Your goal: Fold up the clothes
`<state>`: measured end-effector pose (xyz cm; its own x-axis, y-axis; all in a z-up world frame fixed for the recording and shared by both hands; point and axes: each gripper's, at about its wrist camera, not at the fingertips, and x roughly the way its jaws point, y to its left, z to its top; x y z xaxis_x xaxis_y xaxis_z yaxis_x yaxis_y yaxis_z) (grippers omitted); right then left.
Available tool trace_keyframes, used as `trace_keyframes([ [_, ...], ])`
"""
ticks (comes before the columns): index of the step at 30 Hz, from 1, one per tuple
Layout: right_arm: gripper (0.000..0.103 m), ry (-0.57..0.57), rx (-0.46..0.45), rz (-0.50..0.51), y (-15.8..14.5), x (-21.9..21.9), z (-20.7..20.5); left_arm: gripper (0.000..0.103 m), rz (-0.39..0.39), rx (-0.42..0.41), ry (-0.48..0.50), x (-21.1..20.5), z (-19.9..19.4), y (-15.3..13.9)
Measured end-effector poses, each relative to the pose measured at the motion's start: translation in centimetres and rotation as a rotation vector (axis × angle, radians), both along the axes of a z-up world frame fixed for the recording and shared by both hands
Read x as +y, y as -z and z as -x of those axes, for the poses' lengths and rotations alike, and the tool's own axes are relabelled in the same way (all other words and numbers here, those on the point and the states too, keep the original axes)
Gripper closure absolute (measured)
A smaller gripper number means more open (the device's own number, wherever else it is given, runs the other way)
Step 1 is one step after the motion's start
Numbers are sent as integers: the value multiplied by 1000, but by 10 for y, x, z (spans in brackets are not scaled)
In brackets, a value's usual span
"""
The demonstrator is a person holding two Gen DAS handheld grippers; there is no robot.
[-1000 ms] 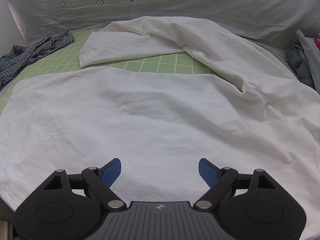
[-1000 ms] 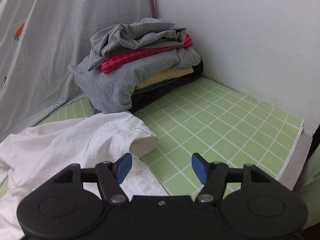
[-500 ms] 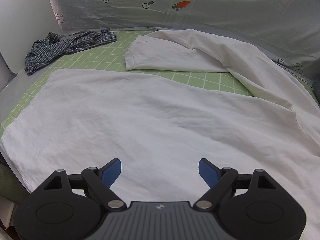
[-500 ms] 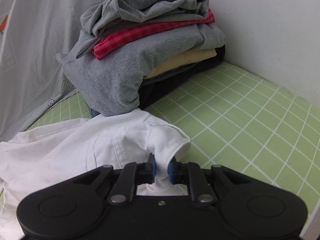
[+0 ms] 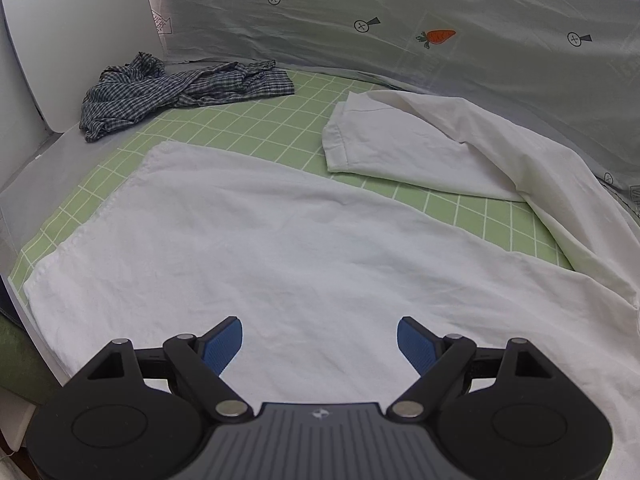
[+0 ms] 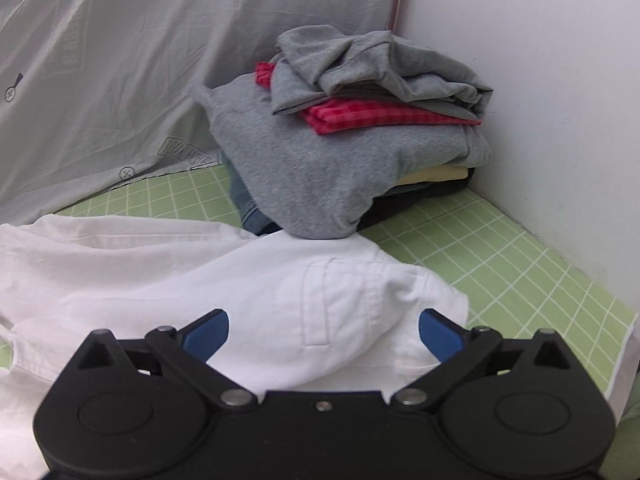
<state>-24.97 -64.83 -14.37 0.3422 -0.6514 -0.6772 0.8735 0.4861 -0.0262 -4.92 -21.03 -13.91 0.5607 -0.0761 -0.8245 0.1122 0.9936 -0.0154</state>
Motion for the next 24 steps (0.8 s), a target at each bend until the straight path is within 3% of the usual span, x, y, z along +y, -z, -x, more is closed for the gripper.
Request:
trace_keyframes([
  [7,0,-51,-67,-151,32,70,-82,18,26,-18,54,34,-76,-4],
  [15,0,52,-45,-209,73,121,-154,18,91,-21,184,37,-186,5],
  [20,0,133,39,-147,92,135,-182,18,166,9,266,13,-249,24],
  [23,0,166,28,-106,96,142,-186,19,201,14,275,-6,-279,37],
  [24,0,174,21,-90,98,145,-186,24,211,14,271,-9,-287,40],
])
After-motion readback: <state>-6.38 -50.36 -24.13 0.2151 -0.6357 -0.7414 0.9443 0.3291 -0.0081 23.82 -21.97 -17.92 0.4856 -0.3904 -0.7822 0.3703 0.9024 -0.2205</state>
